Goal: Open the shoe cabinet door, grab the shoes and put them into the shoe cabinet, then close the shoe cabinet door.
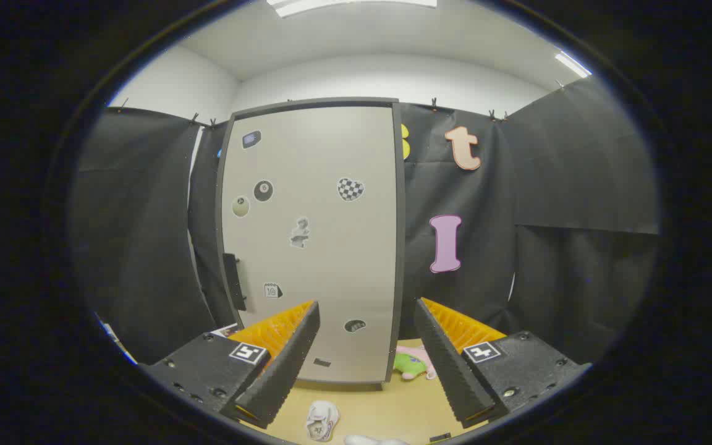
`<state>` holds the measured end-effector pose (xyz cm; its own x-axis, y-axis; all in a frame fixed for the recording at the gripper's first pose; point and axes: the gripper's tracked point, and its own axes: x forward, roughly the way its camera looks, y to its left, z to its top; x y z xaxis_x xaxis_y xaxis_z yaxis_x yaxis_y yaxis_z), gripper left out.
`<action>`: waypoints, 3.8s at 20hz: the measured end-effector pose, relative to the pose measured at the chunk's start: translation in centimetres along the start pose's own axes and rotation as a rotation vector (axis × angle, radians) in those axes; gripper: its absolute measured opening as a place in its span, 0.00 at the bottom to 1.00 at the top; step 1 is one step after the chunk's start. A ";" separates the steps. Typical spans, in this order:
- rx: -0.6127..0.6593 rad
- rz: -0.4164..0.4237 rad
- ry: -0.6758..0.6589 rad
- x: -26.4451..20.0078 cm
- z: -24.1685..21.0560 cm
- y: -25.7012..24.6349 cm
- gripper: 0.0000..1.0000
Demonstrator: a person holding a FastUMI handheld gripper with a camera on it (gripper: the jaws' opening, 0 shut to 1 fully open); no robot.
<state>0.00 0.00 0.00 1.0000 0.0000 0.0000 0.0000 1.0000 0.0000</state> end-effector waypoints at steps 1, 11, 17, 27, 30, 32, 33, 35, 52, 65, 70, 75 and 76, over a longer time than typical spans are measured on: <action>-0.003 0.001 -0.002 -0.2 0.2 0.1 1.00; -0.008 0.005 -0.004 -0.6 0.3 1.1 1.00; -0.011 -0.002 0.005 -0.6 0.0 1.1 1.00; -0.026 0.007 0.005 1.0 -0.5 2.7 1.00; -0.029 0.032 0.010 3.5 -1.4 5.4 1.00; -0.013 0.064 0.015 5.6 -2.0 8.0 1.00; -0.009 0.081 0.024 6.7 -2.5 9.5 1.00; -0.012 0.117 0.032 8.7 -3.1 12.6 1.00; 0.059 0.185 0.104 21.2 -6.3 26.4 0.89; 0.045 0.201 0.130 20.7 -6.9 26.6 0.32; 0.047 0.261 0.127 19.5 -7.1 26.3 0.28; 0.035 0.313 0.116 15.7 -7.0 25.5 0.27; 0.035 0.326 0.116 15.0 -7.1 25.1 0.27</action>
<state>14.98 25.08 -7.13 0.9408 0.3214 -0.1077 -0.3174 0.9468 0.0529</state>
